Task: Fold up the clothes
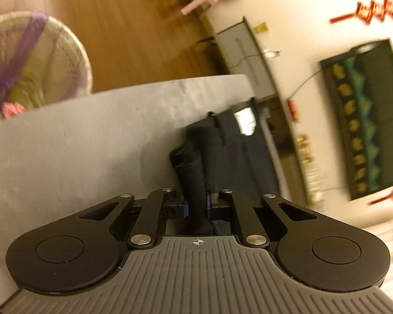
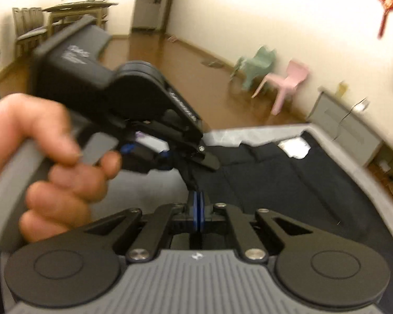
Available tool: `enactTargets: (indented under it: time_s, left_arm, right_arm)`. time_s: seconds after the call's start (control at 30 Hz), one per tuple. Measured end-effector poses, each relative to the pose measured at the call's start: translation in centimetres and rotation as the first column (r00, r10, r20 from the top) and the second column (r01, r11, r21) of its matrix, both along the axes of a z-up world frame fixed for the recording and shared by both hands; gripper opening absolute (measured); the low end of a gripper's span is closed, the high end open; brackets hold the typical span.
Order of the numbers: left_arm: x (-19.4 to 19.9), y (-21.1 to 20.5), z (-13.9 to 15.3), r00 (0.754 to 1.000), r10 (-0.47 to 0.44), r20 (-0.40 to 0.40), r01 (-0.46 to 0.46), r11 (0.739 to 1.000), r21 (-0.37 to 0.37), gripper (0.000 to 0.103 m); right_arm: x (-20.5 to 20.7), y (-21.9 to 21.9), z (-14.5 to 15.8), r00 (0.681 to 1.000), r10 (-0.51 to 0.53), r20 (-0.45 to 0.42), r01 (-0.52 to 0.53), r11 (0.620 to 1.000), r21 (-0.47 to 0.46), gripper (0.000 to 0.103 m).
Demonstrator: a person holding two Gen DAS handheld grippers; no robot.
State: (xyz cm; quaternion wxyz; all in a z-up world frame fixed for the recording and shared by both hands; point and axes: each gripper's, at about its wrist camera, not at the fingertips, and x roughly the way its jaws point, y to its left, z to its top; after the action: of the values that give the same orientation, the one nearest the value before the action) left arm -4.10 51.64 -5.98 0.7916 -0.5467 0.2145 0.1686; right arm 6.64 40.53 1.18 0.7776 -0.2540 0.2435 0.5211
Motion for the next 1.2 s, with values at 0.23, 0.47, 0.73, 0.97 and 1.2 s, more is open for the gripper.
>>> enactTargets:
  time_s: [0.23, 0.47, 0.73, 0.97, 1.2]
  left_arm:
    - [0.1, -2.4, 3.3, 0.999, -0.011, 0.03, 0.004, 0.972, 0.235, 0.0]
    - [1.7, -9.3, 6.4, 0.984, -0.178, -0.017, 0.155, 0.805, 0.573, 0.0]
    - [3.4, -14.0, 6.4, 0.957, -0.277, -0.087, 0.257, 0.671, 0.695, 0.0]
    - [3.4, -14.5, 5.5, 0.948, -0.295, -0.123, 0.291, 0.639, 0.712, 0.0]
    - [2.0, -15.9, 6.8, 0.925, -0.368, -0.092, 0.308, 0.588, 0.748, 0.0]
  right_arm:
    - [13.0, -1.9, 4.2, 0.949, -0.306, -0.074, 0.309, 0.95, 0.036, 0.032]
    - [22.3, -0.3, -2.2, 0.872, -0.442, -0.211, 0.396, 0.89, -0.226, 0.028]
    - [22.0, 5.3, 8.3, 0.908, -0.299, -0.294, 0.272, 0.953, -0.131, 0.085]
    - [17.3, 15.8, 2.5, 0.971, -0.201, -0.129, 0.105, 0.843, -0.528, 0.078]
    - [17.4, 7.5, 7.1, 0.948, -0.288, -0.132, 0.232, 0.915, -0.33, 0.007]
